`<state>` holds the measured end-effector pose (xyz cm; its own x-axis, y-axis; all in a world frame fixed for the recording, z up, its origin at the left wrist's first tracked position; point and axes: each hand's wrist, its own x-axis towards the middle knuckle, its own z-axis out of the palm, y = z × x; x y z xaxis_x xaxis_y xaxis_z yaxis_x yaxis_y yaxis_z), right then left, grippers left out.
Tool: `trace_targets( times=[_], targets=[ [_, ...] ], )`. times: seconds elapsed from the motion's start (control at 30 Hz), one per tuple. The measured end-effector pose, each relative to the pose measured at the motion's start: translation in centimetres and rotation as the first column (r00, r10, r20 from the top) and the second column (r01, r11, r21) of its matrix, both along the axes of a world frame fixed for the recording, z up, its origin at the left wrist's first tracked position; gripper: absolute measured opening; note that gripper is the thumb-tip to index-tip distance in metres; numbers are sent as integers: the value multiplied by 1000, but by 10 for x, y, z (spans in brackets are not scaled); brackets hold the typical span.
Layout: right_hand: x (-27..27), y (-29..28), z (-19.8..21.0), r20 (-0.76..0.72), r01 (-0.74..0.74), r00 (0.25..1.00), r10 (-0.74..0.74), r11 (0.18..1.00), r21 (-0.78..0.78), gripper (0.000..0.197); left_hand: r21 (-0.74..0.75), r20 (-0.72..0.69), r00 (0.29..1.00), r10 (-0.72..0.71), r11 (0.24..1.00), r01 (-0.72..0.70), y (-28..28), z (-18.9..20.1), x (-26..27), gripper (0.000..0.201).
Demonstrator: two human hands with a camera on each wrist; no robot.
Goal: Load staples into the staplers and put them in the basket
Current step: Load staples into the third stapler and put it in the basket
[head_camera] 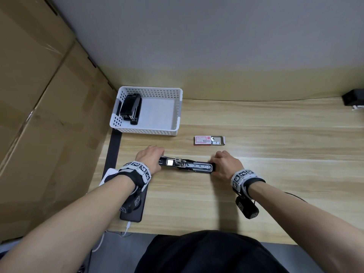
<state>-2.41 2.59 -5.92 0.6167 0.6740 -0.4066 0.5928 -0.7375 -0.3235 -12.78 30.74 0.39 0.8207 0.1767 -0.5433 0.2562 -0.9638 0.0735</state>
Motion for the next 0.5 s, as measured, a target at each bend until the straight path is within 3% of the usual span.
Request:
trace_targets(
  times=[0.17, 0.4, 0.5],
  targets=[
    [1, -3, 2, -30, 4, 1000, -4, 1000, 29, 41, 18, -110, 992, -55, 998, 57, -4, 7, 8, 26],
    [13, -6, 11, -92, 0, 996, 2, 1000, 28, 36, -97, -227, 967, -112, 991, 92, -16, 21, 36, 61],
    [23, -6, 14, -131, 4, 991, 2, 999, 42, 41, -211, -276, 947, -165, 972, 107, -19, 26, 52, 59]
  ],
)
